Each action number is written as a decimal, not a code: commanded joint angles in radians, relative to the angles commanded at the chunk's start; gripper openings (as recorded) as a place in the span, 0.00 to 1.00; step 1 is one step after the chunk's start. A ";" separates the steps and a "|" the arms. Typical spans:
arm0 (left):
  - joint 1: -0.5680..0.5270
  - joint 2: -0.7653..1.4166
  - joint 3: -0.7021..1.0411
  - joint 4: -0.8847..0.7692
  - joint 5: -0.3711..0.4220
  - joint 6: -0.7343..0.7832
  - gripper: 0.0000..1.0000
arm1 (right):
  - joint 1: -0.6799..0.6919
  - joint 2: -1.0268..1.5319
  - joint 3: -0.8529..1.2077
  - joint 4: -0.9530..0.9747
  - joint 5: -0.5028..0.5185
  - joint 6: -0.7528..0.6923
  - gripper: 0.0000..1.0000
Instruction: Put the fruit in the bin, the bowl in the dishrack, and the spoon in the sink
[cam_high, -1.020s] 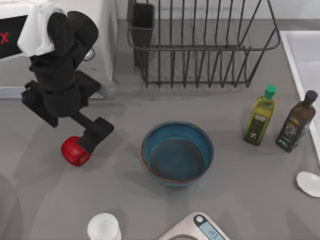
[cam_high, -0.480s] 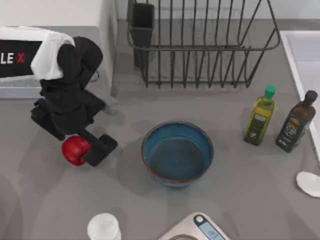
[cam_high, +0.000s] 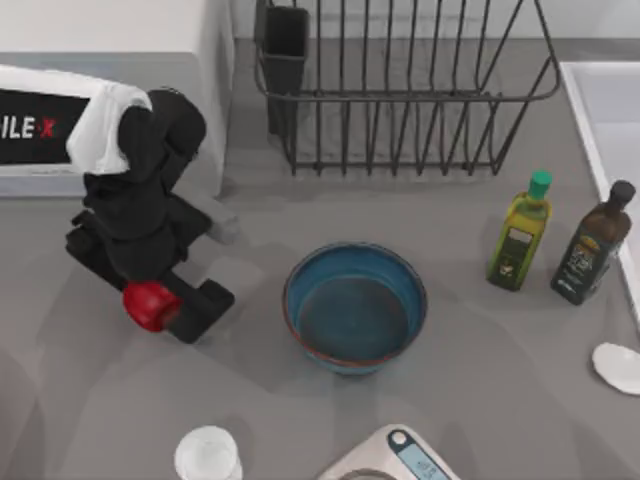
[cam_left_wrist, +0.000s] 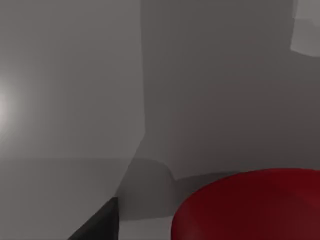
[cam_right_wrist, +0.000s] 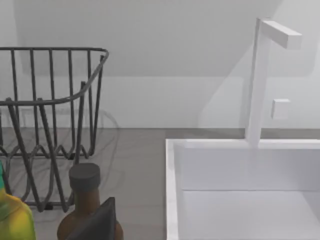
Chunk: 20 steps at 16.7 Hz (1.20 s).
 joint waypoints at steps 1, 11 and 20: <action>0.000 0.000 0.000 0.000 0.000 0.000 0.77 | 0.000 0.000 0.000 0.000 0.000 0.000 1.00; 0.000 0.000 0.000 0.000 0.000 0.000 0.02 | 0.000 0.000 0.000 0.000 0.000 0.000 1.00; -0.003 -0.013 0.002 -0.008 0.017 -0.008 0.00 | 0.000 0.000 0.000 0.000 0.000 0.000 1.00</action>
